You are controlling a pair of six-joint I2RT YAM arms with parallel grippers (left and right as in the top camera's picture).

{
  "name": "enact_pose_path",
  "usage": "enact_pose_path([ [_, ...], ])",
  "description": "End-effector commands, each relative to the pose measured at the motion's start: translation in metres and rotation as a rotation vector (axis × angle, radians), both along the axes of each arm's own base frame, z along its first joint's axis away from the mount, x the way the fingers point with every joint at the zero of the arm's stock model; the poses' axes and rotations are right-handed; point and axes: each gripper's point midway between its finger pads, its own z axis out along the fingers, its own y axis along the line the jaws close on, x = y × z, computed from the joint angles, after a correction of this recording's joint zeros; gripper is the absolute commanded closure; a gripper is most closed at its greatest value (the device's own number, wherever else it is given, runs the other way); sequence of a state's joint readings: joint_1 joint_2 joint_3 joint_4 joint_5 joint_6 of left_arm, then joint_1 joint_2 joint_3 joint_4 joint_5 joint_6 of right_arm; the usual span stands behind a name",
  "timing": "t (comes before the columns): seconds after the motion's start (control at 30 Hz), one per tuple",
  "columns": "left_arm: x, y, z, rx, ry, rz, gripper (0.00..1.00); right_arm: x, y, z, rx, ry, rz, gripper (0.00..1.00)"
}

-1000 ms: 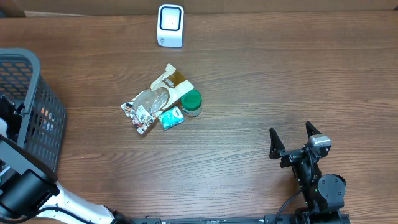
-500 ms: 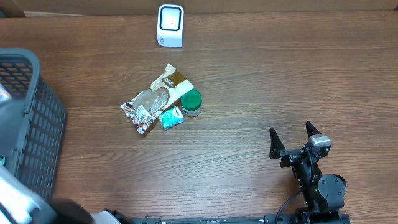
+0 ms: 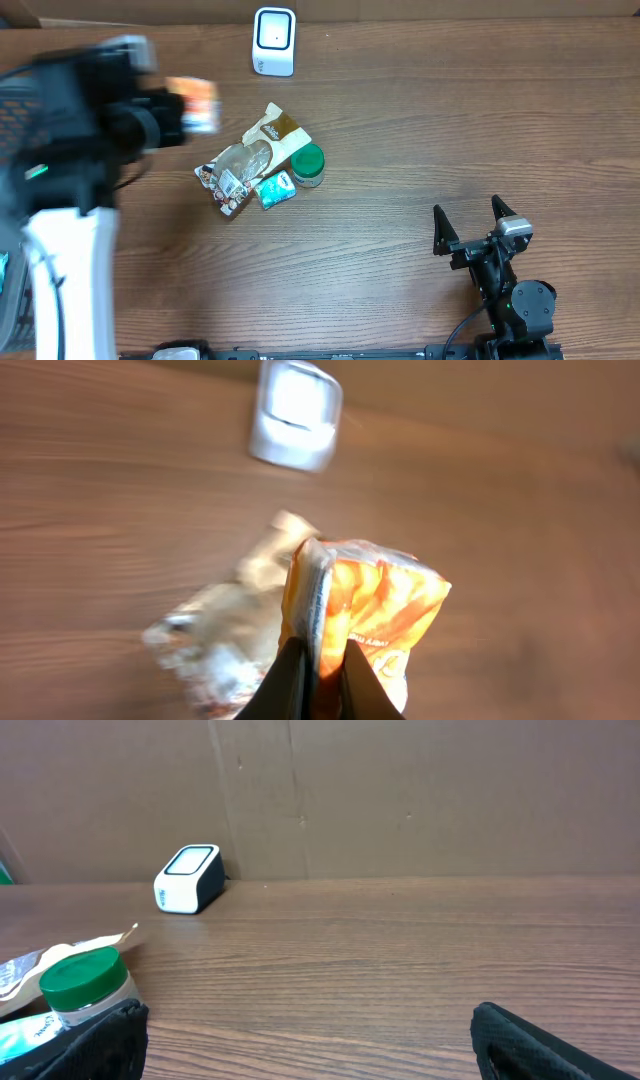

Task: Scan the item barcode
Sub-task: 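Place the orange pack on the table right of the jar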

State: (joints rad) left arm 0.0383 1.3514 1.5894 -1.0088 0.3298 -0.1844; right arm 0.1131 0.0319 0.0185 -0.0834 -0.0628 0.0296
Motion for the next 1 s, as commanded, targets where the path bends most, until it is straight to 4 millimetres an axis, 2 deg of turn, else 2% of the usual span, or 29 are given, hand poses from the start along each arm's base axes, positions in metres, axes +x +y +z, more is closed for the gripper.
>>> enact_pose_path([
  [0.0, 0.012, -0.088, -0.055, -0.037, 0.117, -0.184, 0.96, 0.0, 0.0, -0.003, -0.001, 0.0, -0.004, 0.0],
  [0.03, 0.014, -0.101, -0.064, -0.039, 0.137, -0.208, 0.96, 0.0, 0.0, -0.003, -0.001, 0.0, -0.004, 0.0],
  [0.13, 0.015, -0.173, -0.12, -0.018, 0.242, -0.364, 0.96, 0.0, 0.0, -0.003, -0.001, 0.0, -0.004, 0.0],
  [0.2, 0.011, -0.199, -0.144, -0.002, 0.285, -0.416, 0.96, 0.0, 0.0, -0.003, -0.001, 0.0, -0.004, 0.0],
  [0.23, 0.006, -0.214, -0.164, 0.011, 0.33, -0.446, 0.96, 0.0, 0.0, -0.003, -0.001, 0.0, -0.004, 0.0],
  [0.3, -0.001, -0.222, -0.186, 0.038, 0.384, -0.463, 0.96, 0.0, 0.0, -0.003, -0.001, 0.0, -0.004, 0.0],
  [0.47, -0.008, -0.22, -0.235, 0.084, 0.517, -0.45, 0.96, 0.0, 0.0, -0.003, -0.001, 0.0, -0.004, 0.0],
  [0.5, -0.008, -0.22, -0.242, 0.088, 0.532, -0.449, 0.89, 0.0, 0.0, -0.003, -0.001, 0.0, -0.004, 0.0],
  [0.53, -0.008, -0.22, -0.246, 0.089, 0.54, -0.449, 0.75, 0.0, 0.0, -0.003, -0.001, 0.0, -0.004, 0.0],
  [0.57, -0.007, -0.221, -0.246, 0.089, 0.541, -0.449, 0.64, 0.0, 0.0, -0.003, -0.001, 0.0, -0.004, 0.0],
  [0.6, -0.006, -0.222, -0.246, 0.087, 0.534, -0.449, 0.49, 0.0, 0.0, -0.003, -0.001, 0.0, -0.004, 0.0],
  [0.67, -0.001, -0.224, -0.238, 0.072, 0.509, -0.454, 0.38, 0.0, 0.0, -0.003, -0.001, 0.0, -0.004, 0.0],
  [0.77, 0.015, -0.221, -0.207, 0.057, 0.448, -0.443, 0.38, 0.0, 0.0, -0.003, -0.001, 0.0, -0.004, 0.0],
  [0.8, 0.021, -0.218, -0.19, 0.052, 0.421, -0.441, 0.39, 0.0, 0.0, -0.003, -0.001, 0.0, -0.004, 0.0],
  [0.87, 0.033, -0.205, -0.145, 0.042, 0.352, -0.424, 0.42, 0.0, 0.0, -0.003, -0.001, 0.0, -0.004, 0.0],
  [0.9, 0.035, -0.201, -0.134, 0.04, 0.334, -0.419, 0.43, 0.0, 0.0, -0.003, -0.001, 0.0, -0.004, 0.0],
  [0.93, 0.042, -0.182, -0.097, 0.043, 0.276, -0.38, 0.45, 0.0, 0.0, -0.003, -0.001, 0.0, -0.004, 0.0],
  [0.97, 0.044, -0.17, -0.078, 0.049, 0.244, -0.355, 0.45, 0.0, 0.0, -0.003, -0.001, 0.0, -0.004, 0.0],
])
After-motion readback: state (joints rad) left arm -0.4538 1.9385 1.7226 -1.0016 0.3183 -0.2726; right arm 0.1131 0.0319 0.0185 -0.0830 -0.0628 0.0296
